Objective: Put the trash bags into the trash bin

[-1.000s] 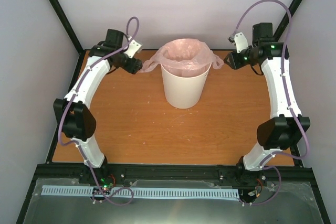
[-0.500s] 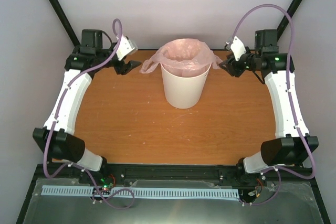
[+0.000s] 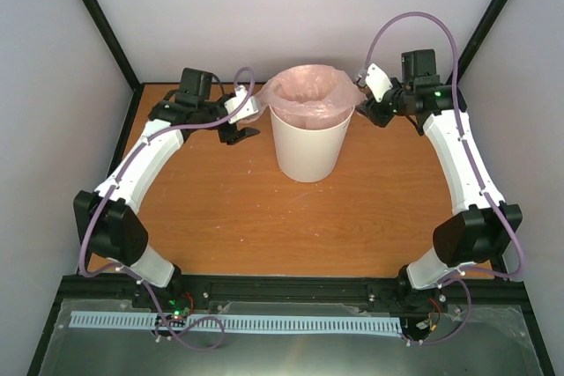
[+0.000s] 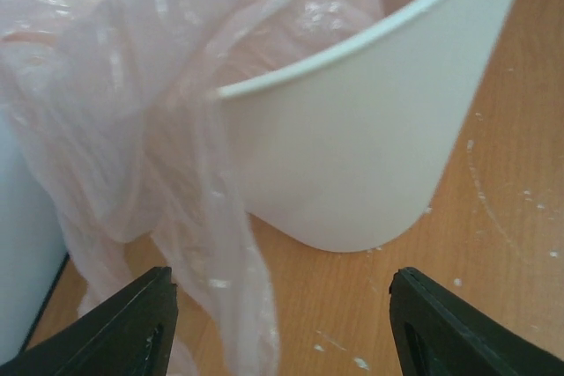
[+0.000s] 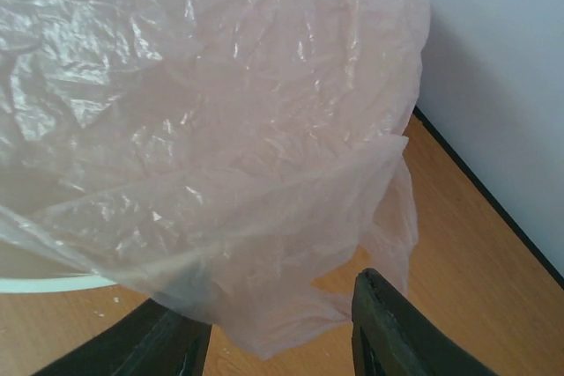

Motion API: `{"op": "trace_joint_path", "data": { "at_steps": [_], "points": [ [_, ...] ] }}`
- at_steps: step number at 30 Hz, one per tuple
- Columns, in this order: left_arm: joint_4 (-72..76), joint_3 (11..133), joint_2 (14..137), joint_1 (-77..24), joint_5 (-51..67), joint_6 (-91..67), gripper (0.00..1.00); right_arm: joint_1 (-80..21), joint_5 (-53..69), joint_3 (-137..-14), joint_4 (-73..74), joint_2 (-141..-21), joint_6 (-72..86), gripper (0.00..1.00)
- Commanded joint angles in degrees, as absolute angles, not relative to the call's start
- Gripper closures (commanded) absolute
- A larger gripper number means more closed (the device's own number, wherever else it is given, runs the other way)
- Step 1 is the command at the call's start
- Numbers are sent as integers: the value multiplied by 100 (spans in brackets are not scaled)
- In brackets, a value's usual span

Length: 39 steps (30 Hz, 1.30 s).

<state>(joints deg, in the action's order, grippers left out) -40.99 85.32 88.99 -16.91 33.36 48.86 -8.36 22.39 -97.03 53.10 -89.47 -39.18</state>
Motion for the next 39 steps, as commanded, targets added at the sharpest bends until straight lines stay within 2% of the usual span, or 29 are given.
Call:
{"op": "trace_joint_path", "data": {
  "at_steps": [1,4,7,9,10,11,23,30,39],
  "points": [
    [-3293,8615,8999,-1754,3107,4908,35,-861,1936,-9686,4981,-9022,-3833,57],
    [-3035,8592,9074,-1766,3056,4757,44,-861,1947,-9658,4953,-9075,-3827,65],
    [-2979,8637,9135,-1775,3081,4683,66,-861,2008,-9645,4980,-9105,-3789,80],
    [-3083,8656,9126,-1774,3133,4675,88,-861,2079,-9635,5079,-9063,-3826,96],
    [-3131,8621,9079,-1773,3154,4680,97,-861,2108,-9610,5133,-9004,-3883,97],
    [-3179,8549,9018,-1771,3181,4699,99,-861,2132,-9534,5184,-8929,-3937,97],
    [-3007,6523,7485,-1772,3563,4463,99,-861,2535,-8056,5248,-7950,-4230,97],
    [-2621,6098,7619,-1775,3609,4046,99,-861,2700,-7533,5001,-8115,-4184,97],
    [-2007,6039,8241,-1771,3472,3529,99,-862,2735,-7486,4692,-8530,-3840,97]
  ]
}}
